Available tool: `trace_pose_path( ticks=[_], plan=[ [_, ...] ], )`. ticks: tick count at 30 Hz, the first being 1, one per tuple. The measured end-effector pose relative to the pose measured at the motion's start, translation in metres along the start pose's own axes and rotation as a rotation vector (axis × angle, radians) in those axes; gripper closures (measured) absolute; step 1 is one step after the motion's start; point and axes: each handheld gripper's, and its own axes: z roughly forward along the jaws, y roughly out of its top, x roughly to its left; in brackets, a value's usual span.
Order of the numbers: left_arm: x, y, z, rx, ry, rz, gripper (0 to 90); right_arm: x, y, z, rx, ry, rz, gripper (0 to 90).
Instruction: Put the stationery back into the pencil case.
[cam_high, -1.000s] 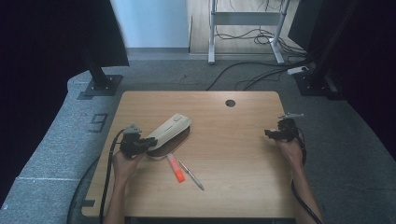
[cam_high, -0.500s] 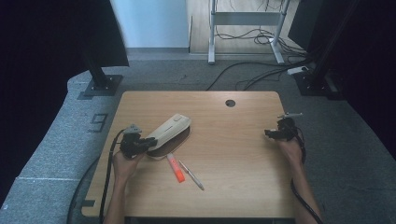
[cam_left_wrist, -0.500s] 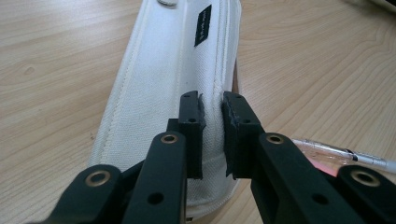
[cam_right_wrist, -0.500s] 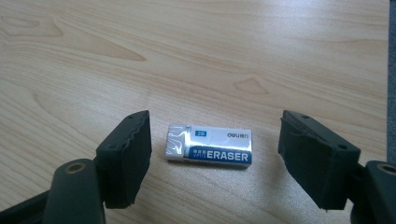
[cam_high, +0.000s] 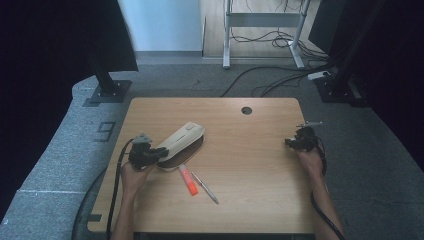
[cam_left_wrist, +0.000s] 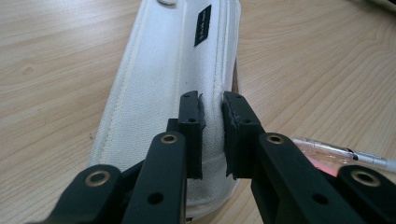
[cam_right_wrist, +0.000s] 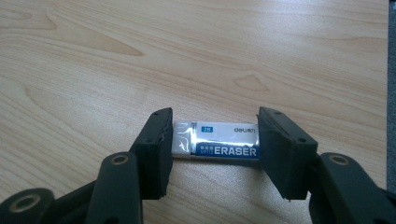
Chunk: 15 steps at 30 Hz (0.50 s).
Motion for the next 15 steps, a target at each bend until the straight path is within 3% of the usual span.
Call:
trace_pose_path(
  ticks=[11,15],
  plan=[
    [0.000,0.000,0.000,0.000,0.001,0.000,78.7,0.004,0.002,-0.005,-0.014,0.006,0.010,46.8],
    [-0.001,0.000,0.000,0.000,0.002,0.002,78.6,0.010,0.007,-0.012,-0.021,0.021,-0.011,46.8]
  ],
)
